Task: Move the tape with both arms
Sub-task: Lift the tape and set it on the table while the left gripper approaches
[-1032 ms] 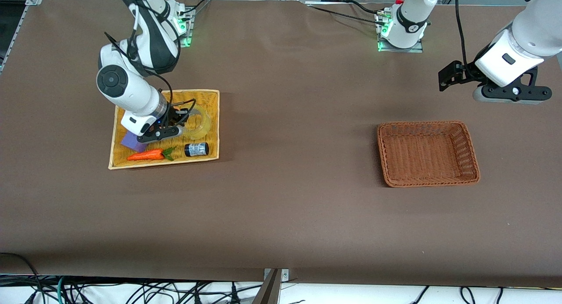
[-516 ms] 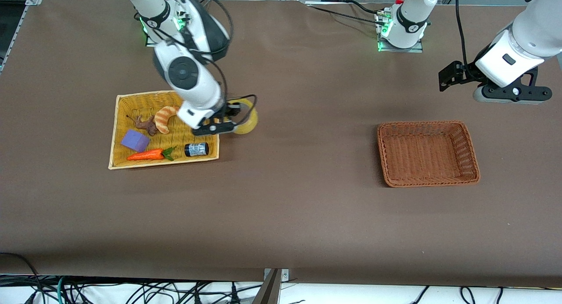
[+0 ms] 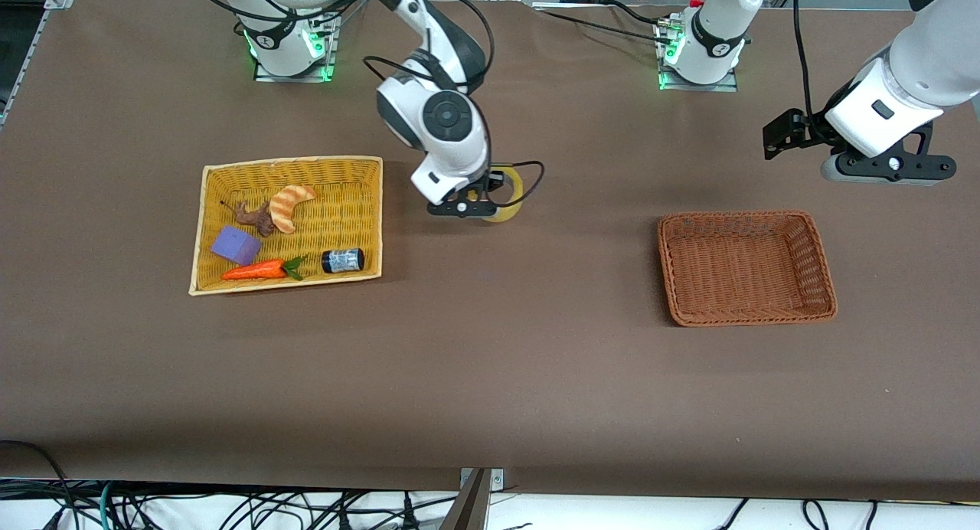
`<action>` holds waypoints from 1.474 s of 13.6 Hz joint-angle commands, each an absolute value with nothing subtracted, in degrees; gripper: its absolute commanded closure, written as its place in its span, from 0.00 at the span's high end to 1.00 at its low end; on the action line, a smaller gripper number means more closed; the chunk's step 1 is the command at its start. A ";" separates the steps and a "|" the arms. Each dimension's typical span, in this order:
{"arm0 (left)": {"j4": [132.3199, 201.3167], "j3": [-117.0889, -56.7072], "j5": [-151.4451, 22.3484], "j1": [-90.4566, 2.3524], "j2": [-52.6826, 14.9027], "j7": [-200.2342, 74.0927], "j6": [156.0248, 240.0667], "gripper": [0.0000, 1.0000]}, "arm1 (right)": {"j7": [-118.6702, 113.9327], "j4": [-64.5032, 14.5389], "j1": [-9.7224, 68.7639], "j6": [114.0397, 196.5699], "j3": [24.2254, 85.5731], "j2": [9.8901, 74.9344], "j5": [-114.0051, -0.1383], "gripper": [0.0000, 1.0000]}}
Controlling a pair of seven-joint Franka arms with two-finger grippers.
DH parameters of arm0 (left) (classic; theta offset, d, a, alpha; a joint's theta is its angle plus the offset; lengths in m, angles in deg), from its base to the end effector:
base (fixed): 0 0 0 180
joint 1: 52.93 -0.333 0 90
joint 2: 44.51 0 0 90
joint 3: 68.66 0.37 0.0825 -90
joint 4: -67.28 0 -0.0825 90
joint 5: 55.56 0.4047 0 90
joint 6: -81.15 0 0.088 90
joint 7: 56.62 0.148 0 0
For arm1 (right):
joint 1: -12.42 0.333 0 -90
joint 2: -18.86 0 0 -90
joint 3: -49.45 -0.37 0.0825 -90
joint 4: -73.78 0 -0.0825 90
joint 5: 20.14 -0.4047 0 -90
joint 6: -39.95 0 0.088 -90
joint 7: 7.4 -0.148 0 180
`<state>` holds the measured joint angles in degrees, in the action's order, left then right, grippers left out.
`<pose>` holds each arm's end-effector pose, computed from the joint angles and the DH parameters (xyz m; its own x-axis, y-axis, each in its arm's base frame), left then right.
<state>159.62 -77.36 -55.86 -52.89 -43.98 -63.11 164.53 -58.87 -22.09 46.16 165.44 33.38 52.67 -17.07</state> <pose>0.5501 -0.0850 0.6039 0.9857 -0.0380 -0.1645 -0.0405 -0.9991 -0.0120 0.4815 0.5314 0.2591 0.9922 -0.0359 -0.1191 -0.0398 -0.9987 -0.0309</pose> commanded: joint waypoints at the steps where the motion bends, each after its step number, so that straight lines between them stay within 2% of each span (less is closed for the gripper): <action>1: 157.63 -77.54 -56.17 -52.84 -43.02 -62.07 161.83 1.00 | -63.29 -19.39 48.36 168.08 33.81 56.65 -15.04 0.00; 3: 157.55 -77.54 -56.26 -52.84 -43.02 -62.07 161.83 1.00 | -63.30 -19.39 48.46 168.79 33.81 57.09 -15.13 0.00; 4: 157.55 -77.54 -56.52 -52.84 -43.02 -62.33 161.83 1.00 | -63.30 -19.47 48.46 168.97 33.89 57.18 -15.22 0.20; 5: 157.55 -77.62 -56.52 -52.84 -43.02 -62.33 161.83 1.00 | -63.39 -19.48 48.46 169.23 33.89 57.35 -15.22 0.46; 6: 157.63 -77.63 -56.70 -52.58 -42.93 -62.16 161.83 1.00 | -63.39 -19.48 48.37 169.67 33.89 57.62 -15.22 0.64; 7: 157.55 -77.54 -57.83 -51.88 -42.41 -62.07 161.83 1.00 | -63.30 -19.48 48.37 169.76 33.89 57.62 -15.22 0.71; 11: 157.46 -77.54 -59.42 -47.84 -40.56 -62.86 162.18 1.00 | -61.72 -19.47 46.36 167.93 34.59 54.48 -15.48 0.84; 13: 157.63 -77.54 -60.39 -45.55 -39.59 -62.86 162.44 1.00 | -58.40 -19.65 42.59 162.06 34.68 49.82 -16.01 0.99; 17: 158.42 -78.32 -60.57 -39.94 -38.27 -63.03 165.33 1.00 | -37.09 -22.80 30.74 150.28 34.68 36.74 -19.24 1.00; 20: 158.51 -80.43 -60.65 -34.49 -32.15 -62.95 170.43 1.00 | -19.94 -23.43 20.37 141.49 34.77 28.64 -20.66 1.00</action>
<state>159.74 -79.74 -59.56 -37.99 -37.12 -63.14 168.14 -28.88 -19.67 25.91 144.75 35.60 34.98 -19.15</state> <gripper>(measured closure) 0.000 0.000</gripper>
